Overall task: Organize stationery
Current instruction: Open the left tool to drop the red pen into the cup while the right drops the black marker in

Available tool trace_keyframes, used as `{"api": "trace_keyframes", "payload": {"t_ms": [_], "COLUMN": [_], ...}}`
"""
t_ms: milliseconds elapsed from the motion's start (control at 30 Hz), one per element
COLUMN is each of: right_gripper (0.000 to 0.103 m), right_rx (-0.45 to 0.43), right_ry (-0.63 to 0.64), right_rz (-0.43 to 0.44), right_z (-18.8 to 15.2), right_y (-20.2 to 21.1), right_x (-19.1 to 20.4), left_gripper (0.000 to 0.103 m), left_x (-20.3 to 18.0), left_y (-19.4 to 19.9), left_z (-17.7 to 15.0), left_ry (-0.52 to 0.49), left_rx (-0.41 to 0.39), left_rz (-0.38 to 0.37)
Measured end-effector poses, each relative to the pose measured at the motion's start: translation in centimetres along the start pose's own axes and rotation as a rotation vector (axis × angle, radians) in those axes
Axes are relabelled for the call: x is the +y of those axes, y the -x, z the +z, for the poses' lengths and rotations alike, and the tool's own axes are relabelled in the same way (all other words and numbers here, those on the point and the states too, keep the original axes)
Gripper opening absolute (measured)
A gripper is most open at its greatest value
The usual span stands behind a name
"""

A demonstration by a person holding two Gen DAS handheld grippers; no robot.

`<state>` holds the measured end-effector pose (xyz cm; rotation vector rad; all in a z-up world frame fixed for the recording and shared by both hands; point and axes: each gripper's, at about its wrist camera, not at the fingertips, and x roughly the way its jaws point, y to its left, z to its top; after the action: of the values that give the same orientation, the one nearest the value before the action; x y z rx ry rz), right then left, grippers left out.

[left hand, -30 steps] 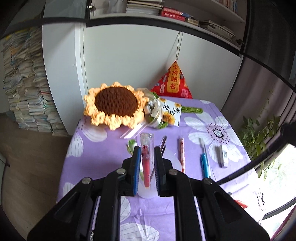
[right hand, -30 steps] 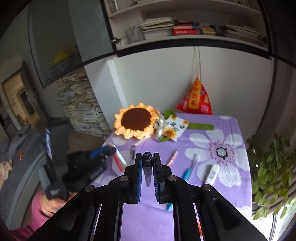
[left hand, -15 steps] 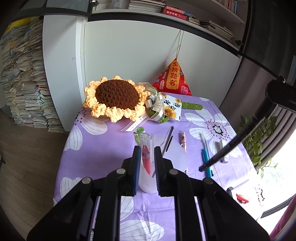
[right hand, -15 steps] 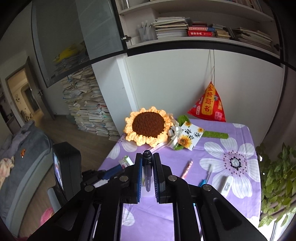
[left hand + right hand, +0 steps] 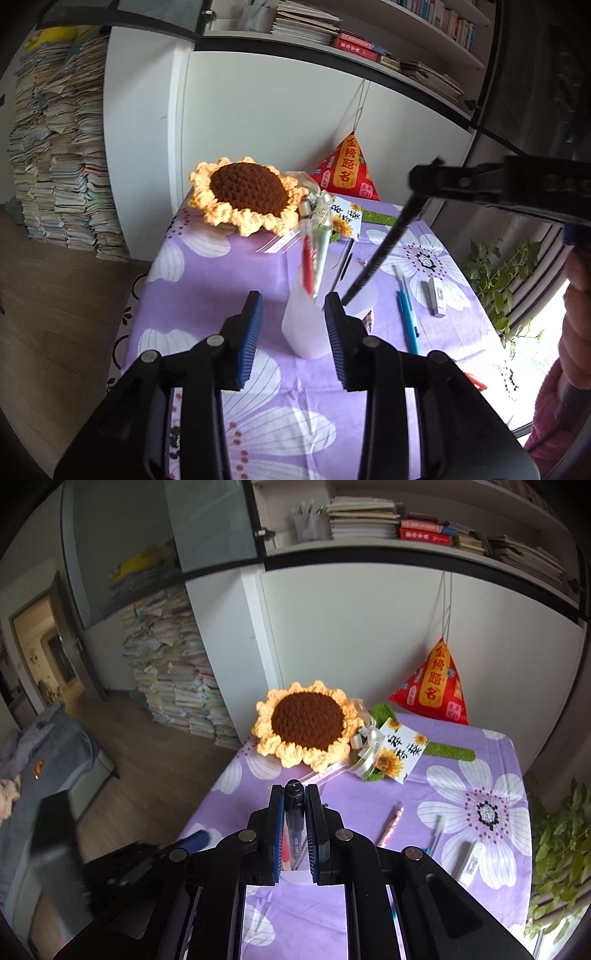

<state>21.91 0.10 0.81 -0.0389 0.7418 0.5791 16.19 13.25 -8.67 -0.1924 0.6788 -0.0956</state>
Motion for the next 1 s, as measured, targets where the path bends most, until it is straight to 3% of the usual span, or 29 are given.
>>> {"api": "trace_keyframes", "payload": {"t_ms": [133, 433, 1000], "right_gripper": [0.012, 0.012, 0.012], "right_rx": [0.050, 0.136, 0.163], "right_ry": [0.005, 0.003, -0.048], "right_rz": [0.007, -0.025, -0.028], "right_z": [-0.4, -1.1, -0.9], "right_y": [-2.1, -5.8, -7.1], "right_x": [0.2, 0.1, -1.0], "left_gripper": [0.038, 0.039, 0.039], "left_x": [0.8, 1.5, 0.3], "left_y": [-0.1, -0.8, -1.5], "left_z": [-0.8, -1.5, -2.4], "left_ry": [0.017, 0.038, 0.014], "left_rx": [0.010, 0.039, 0.075], "left_rz": [0.024, 0.028, 0.009]}}
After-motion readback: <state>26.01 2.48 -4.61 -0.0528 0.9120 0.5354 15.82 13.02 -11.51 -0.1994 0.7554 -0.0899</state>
